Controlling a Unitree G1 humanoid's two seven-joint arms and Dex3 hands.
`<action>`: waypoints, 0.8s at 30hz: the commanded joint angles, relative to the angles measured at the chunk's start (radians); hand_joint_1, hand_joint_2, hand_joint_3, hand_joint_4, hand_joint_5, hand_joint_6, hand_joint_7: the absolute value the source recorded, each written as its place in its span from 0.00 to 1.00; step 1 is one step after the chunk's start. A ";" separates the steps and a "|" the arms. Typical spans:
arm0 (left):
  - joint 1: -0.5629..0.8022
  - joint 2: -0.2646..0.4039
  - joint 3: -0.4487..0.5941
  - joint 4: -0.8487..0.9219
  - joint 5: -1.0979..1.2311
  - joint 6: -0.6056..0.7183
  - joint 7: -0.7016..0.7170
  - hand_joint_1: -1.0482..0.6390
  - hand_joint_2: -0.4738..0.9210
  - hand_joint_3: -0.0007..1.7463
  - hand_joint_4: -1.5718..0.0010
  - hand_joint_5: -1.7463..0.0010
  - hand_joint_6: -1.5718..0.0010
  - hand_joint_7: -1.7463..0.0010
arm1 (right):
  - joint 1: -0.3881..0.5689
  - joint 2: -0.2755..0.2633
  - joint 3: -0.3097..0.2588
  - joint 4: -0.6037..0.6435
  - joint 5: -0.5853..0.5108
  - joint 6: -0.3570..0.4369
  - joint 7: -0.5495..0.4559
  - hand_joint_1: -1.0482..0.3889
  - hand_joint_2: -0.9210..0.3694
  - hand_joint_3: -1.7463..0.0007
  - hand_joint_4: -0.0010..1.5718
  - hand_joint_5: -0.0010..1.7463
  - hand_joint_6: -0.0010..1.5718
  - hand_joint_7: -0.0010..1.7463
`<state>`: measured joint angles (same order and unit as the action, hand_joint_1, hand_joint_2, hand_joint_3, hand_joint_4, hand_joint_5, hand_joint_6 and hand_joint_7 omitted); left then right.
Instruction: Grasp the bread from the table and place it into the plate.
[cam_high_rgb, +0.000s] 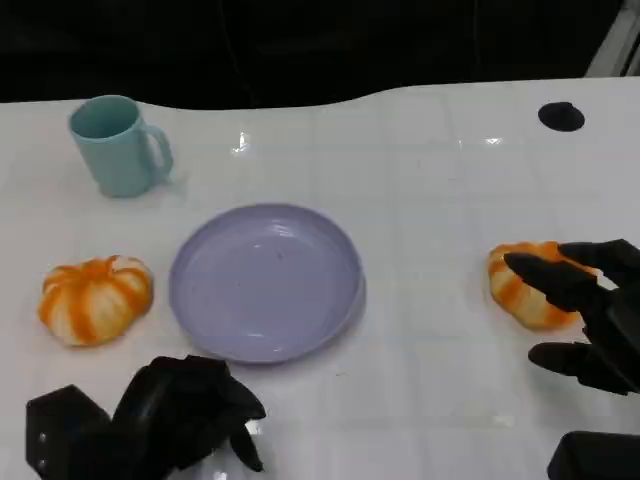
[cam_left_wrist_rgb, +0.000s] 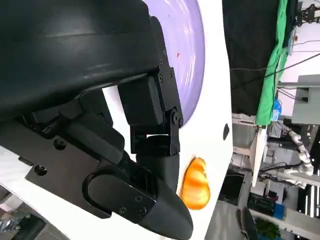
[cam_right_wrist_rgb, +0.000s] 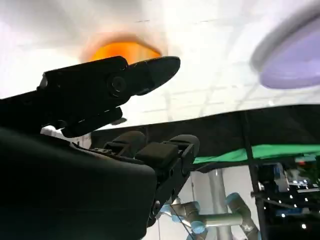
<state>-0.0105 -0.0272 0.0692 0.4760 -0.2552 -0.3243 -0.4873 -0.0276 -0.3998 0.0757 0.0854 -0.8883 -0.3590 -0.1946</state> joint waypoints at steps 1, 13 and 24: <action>0.013 0.014 0.001 -0.012 -0.003 0.003 -0.006 0.00 0.90 0.00 0.04 0.48 0.00 0.73 | -0.018 -0.031 0.034 -0.028 -0.037 0.077 0.012 0.32 0.01 1.00 0.01 0.28 0.22 0.00; 0.016 0.015 0.000 -0.014 0.009 -0.004 0.001 0.00 0.91 0.00 0.04 0.48 0.00 0.72 | -0.104 -0.022 0.145 0.030 -0.109 0.244 0.017 0.37 0.08 1.00 0.00 0.29 0.21 0.00; 0.023 0.013 0.002 -0.027 0.001 0.008 0.001 0.00 0.91 0.00 0.04 0.48 0.00 0.72 | -0.244 -0.006 0.241 0.246 -0.105 0.303 -0.025 0.43 0.09 1.00 0.00 0.28 0.21 0.00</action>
<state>0.0016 -0.0261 0.0682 0.4570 -0.2496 -0.3211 -0.4868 -0.2372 -0.4051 0.3026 0.2822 -1.0027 -0.0683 -0.2003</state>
